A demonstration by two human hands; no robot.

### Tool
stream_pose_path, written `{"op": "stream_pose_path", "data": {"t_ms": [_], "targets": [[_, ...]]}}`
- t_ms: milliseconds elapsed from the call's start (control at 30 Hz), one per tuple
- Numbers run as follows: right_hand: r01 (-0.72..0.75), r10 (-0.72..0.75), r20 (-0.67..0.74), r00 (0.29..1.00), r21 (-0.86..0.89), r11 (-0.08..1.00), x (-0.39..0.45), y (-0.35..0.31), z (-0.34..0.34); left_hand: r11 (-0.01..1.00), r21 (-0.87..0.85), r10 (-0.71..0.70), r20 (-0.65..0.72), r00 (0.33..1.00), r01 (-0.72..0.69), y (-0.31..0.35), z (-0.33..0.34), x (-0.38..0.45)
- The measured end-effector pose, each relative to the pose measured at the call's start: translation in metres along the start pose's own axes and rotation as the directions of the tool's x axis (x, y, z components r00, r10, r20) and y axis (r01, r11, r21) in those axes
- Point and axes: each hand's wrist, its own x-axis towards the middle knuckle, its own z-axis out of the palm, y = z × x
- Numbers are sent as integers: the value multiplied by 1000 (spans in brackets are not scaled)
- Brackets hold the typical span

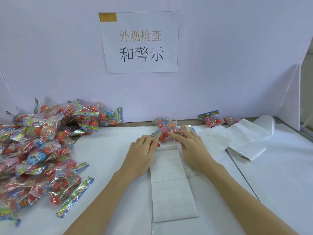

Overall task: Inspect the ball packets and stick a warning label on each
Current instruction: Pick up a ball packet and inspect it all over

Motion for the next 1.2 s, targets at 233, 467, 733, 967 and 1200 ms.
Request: {"op": "stream_pose_path", "data": {"t_ms": [233,467,733,967,1200], "targets": [[46,-14,-264,964,112,993,2,-1,-13,992,-128,-30,-63,998,22,2,1,1],[87,50,-559,828,215,973,-1,-18,-35,979,-168,76,-240,968,-119,13,-11,-2],[79,227,-408,884,610,789,-6,-45,-48,470,-876,-196,-221,955,-107,41,-29,-4],[-189,423,-40,905,854,485,-2,-39,-45,376,-926,-227,-117,967,-24,48,-32,-7],[-210,387,33,921,880,425,-3,-37,-50,508,-861,-272,-169,947,-7,46,-33,-7]]}}
